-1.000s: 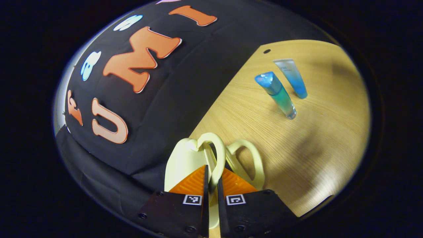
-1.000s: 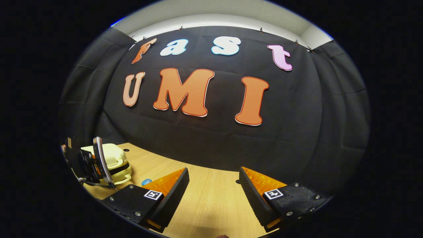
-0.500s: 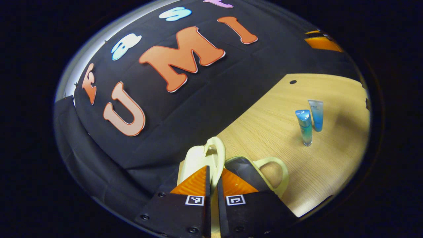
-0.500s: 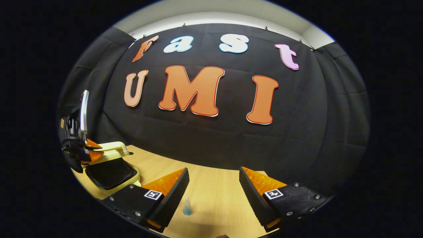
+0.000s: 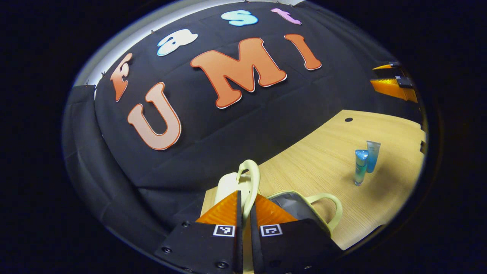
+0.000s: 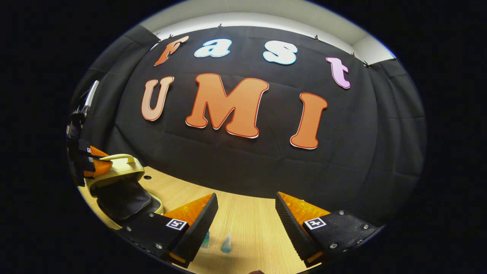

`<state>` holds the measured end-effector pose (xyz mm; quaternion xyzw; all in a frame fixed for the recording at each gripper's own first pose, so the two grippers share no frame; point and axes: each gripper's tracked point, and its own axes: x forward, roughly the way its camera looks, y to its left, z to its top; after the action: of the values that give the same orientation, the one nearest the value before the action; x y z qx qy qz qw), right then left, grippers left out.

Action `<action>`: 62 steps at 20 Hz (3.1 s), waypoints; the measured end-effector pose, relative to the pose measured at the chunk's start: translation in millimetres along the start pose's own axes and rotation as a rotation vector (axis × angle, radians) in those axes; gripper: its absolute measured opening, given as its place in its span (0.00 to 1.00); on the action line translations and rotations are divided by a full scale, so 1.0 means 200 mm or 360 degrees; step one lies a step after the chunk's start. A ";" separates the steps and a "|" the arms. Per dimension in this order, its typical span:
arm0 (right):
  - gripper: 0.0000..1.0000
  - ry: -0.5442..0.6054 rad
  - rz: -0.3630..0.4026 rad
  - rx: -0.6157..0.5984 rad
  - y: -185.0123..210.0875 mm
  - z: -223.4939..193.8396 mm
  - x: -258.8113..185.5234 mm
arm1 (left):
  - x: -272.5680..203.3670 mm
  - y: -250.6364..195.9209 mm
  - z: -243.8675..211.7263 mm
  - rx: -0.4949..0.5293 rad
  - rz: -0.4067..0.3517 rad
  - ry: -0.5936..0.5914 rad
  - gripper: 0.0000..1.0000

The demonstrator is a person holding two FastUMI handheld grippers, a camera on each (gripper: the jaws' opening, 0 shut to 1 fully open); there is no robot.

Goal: First open the suitcase, pack the skin care products into it, and then close the suitcase.

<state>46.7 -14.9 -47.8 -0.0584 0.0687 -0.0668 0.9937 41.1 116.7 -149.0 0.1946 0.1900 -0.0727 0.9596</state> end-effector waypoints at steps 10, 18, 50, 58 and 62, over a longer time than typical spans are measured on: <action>0.96 0.0040 -0.0038 -0.0034 0.30 0.03 0.00 | 0.01 0.66 -0.17 -0.0338 0.0140 -0.0024 0.11; 0.95 0.0084 -0.0032 0.0000 0.46 0.03 0.03 | 0.08 1.22 -0.57 -0.0548 0.0349 0.0097 0.15; 0.96 0.0213 -0.0011 0.0014 0.45 -0.12 0.08 | 0.27 1.27 -1.14 -0.0832 0.0496 0.0426 0.57; 0.96 0.0215 0.0090 0.0018 0.30 -0.22 0.06 | 0.20 0.84 -0.57 -0.0704 0.0292 0.0135 0.87; 0.95 0.0244 0.0120 0.0004 0.19 -0.29 0.06 | 0.21 0.49 -0.35 -0.0678 0.0119 0.0060 0.95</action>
<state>54.3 15.1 -111.7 -0.0492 0.1467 -0.0338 0.9874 77.6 231.3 -190.5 -0.0042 0.2116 0.0085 0.9773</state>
